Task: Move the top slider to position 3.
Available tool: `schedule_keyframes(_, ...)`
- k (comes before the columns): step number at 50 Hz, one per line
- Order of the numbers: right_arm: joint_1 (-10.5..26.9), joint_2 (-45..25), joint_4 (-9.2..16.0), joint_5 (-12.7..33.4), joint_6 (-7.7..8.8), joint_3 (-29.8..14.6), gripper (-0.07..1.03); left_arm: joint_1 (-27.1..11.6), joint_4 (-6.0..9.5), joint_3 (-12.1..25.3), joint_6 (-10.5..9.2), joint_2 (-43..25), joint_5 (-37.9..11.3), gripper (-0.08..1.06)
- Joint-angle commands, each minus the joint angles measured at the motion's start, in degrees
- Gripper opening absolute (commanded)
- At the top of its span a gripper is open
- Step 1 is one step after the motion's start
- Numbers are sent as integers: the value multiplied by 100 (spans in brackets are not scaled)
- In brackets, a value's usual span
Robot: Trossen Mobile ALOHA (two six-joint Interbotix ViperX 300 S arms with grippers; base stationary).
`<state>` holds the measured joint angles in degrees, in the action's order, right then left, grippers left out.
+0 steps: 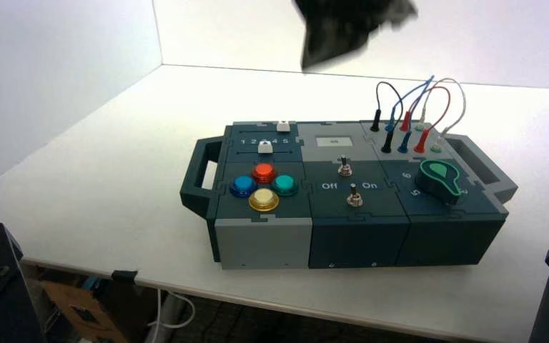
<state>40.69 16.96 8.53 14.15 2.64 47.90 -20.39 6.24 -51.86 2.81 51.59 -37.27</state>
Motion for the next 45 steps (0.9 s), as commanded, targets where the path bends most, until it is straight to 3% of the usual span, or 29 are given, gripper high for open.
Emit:
schedule_keyframes(1, 44, 633, -211, -316, 35, -132, -2, 9, 9, 141, -18, -9, 62, -3)
schedule_keyframes(7, 35, 1354, -422, -396, 0, -132, -2, 9, 18, 246, -18, 26, -26, -3)
schedule_keyframes(17, -26, 2435, -422, 97, -35, 105, -2, 9, 79, 413, -26, 246, -211, -3)
schedule_keyframes(23, -325, 2918, -413, 281, -79, 378, -2, 9, 79, 404, -35, 316, -211, -3)
schedule_keyframes(29, -580, 3067, -360, 299, -141, 492, -2, 9, 79, 413, -88, 316, -211, -3)
schedule_keyframes(45, -554, 2417, -79, 659, -149, 686, -2, 9, 88, 431, -193, 123, -149, -3)
